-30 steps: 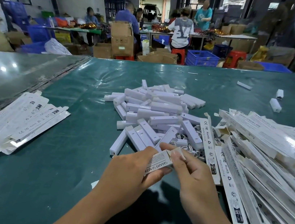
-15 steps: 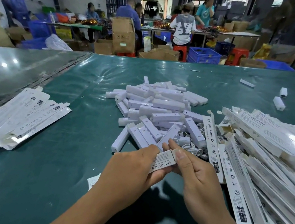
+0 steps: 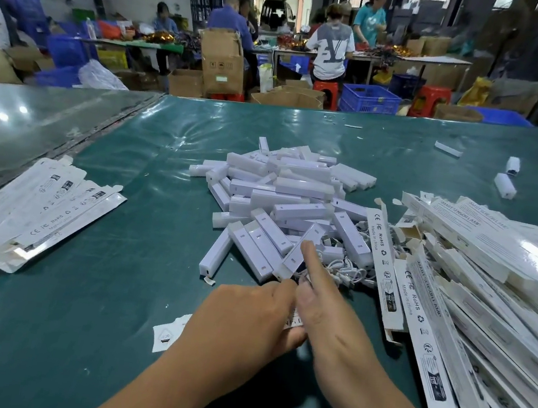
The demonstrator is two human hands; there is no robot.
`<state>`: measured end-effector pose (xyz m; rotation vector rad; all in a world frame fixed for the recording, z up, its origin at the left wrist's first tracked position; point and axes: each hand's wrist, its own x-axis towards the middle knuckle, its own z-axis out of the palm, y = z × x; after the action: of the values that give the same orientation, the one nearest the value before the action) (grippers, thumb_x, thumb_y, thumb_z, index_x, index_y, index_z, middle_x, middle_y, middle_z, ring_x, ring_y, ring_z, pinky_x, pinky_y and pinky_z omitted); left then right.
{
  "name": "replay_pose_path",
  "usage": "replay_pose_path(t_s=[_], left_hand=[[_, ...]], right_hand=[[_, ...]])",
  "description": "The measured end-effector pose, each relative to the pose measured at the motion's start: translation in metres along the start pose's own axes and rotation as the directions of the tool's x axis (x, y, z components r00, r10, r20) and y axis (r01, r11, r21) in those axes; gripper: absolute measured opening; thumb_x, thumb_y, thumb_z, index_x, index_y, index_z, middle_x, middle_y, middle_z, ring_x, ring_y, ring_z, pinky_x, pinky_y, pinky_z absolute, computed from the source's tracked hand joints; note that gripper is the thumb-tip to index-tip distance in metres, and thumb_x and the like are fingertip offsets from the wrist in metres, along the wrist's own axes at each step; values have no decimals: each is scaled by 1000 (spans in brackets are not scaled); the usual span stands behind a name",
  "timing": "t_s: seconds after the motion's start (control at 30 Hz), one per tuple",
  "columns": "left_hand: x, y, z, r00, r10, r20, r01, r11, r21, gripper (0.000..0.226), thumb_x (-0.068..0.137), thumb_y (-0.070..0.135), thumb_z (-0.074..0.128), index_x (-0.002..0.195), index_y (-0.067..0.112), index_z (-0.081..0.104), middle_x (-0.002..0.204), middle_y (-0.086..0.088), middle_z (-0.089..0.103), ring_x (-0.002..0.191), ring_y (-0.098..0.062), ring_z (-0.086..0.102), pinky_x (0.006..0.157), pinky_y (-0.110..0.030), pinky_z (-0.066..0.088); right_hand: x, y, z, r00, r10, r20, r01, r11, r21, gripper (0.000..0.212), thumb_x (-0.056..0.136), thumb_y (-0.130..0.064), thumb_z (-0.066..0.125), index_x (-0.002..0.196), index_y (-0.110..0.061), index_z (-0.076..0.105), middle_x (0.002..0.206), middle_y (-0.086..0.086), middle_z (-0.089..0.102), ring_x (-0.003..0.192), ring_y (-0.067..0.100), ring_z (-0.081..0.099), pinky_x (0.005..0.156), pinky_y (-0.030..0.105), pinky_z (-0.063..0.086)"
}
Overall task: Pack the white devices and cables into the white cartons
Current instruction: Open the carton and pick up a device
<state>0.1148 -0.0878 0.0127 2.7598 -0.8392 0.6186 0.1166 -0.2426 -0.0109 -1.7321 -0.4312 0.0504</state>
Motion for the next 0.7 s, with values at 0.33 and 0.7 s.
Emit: replay_pose_path(t_s=[0.33,0.7], left_hand=[[2,-18,-10,950,86,-301,-64,995,80,43,86,55,58,96,15,71,90,2,70,82,-21,65,76,-36,49],[1,-26,-11,809,-577,113,44,-133,-990,27,77,29,82,99,16,73,103,-19,75,103,-31,71,94,-43,53]], right_hand=[[10,-1,3,934,135,-330,-81,982,173,35,109,-21,37,131,-38,59,116,-22,72,106,-6,67,82,16,53],[16,-24,-1,973,157,-171,-181,974,-134,33,108,-17,41,108,-36,69,110,-10,72,103,9,69,93,33,57]])
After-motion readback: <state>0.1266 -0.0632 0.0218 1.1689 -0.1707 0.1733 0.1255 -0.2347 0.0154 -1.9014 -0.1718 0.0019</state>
